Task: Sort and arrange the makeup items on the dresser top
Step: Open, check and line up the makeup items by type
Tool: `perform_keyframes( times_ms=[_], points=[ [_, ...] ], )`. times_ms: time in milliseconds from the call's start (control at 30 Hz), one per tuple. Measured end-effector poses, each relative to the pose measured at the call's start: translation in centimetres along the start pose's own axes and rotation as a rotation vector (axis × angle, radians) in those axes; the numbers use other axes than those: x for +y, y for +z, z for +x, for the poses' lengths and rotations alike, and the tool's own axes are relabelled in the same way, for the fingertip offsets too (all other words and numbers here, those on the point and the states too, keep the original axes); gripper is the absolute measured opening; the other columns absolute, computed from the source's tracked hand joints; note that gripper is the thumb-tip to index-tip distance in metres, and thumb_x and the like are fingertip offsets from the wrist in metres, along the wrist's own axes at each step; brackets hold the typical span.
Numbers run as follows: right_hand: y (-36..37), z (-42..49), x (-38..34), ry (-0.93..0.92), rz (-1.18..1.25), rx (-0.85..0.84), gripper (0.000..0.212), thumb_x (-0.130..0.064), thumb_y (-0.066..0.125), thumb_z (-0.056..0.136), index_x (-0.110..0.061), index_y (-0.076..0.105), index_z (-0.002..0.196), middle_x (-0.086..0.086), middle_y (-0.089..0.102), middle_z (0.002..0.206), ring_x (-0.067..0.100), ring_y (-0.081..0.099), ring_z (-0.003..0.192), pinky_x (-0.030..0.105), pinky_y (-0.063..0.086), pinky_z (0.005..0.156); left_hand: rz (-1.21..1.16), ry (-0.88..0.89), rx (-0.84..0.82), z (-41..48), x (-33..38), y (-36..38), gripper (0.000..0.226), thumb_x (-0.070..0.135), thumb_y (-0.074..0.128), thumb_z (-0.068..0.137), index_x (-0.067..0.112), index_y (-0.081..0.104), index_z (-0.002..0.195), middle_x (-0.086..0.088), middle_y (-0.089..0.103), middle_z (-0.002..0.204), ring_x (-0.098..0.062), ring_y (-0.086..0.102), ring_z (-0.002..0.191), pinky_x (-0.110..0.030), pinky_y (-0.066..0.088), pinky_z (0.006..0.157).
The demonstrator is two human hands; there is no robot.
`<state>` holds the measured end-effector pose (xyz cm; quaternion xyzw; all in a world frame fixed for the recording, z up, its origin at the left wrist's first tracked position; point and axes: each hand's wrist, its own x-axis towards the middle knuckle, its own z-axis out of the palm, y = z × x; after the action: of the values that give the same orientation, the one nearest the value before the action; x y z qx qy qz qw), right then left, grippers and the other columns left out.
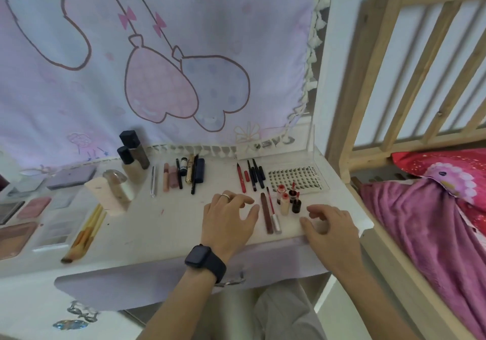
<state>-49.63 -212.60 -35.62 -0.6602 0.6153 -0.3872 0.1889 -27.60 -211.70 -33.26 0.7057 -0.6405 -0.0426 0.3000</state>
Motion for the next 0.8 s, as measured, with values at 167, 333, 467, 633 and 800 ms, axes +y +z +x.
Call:
perform_keyframes(
  times_ms=[167,333,467,633,800],
  points=[
    [1.8,-4.0,-3.5,-0.223,0.085,-0.057,0.023,-0.013,0.078,0.085,-0.029,0.070,0.100,-0.023,0.063,0.094,0.002,0.060,0.093,0.014,0.047,0.085,0.163,-0.176,0.011,-1.1,-7.2,-3.6,0.026,0.042,0.054,0.095,0.036,0.065,0.118,0.011,0.059,0.123,-0.016,0.050,0.118,-0.034,0.037,0.099],
    [6.0,-3.9,-8.4,-0.397,0.083,-0.246,0.016,-0.019,0.071,0.091,-0.027,0.071,0.105,-0.023,0.061,0.096,-0.003,0.059,0.089,0.012,0.046,0.077,0.261,-0.199,-0.016,-2.4,-11.9,-5.1,0.040,0.045,0.046,0.096,0.031,0.061,0.130,0.006,0.057,0.137,-0.020,0.047,0.129,-0.038,0.036,0.107],
    [10.4,-0.1,-11.9,-0.388,0.038,-0.312,0.014,-0.027,0.063,0.095,-0.030,0.066,0.108,-0.019,0.059,0.095,-0.004,0.057,0.082,0.015,0.046,0.074,0.252,-0.131,0.022,-3.6,-12.5,-4.6,0.053,0.047,0.032,0.093,0.026,0.065,0.129,0.000,0.063,0.134,-0.022,0.054,0.127,-0.042,0.040,0.110],
    [15.7,7.6,-15.2,-0.208,-0.115,-0.385,0.034,-0.047,0.052,0.099,-0.020,0.061,0.117,-0.002,0.066,0.107,0.016,0.060,0.093,0.030,0.042,0.076,0.238,-0.118,0.076,-3.6,-12.6,-4.6,0.048,0.045,0.037,0.091,0.026,0.068,0.122,-0.001,0.067,0.127,-0.023,0.059,0.121,-0.039,0.045,0.104],
    [19.2,12.1,-16.8,-0.192,-0.355,-0.410,0.048,-0.059,0.044,0.098,-0.012,0.049,0.088,0.003,0.052,0.070,0.022,0.051,0.063,0.029,0.037,0.053,0.214,-0.105,0.038,-3.5,-12.5,-5.0,0.045,0.042,0.043,0.093,0.026,0.063,0.130,-0.001,0.061,0.137,-0.025,0.050,0.131,-0.039,0.037,0.110]
  ],
)
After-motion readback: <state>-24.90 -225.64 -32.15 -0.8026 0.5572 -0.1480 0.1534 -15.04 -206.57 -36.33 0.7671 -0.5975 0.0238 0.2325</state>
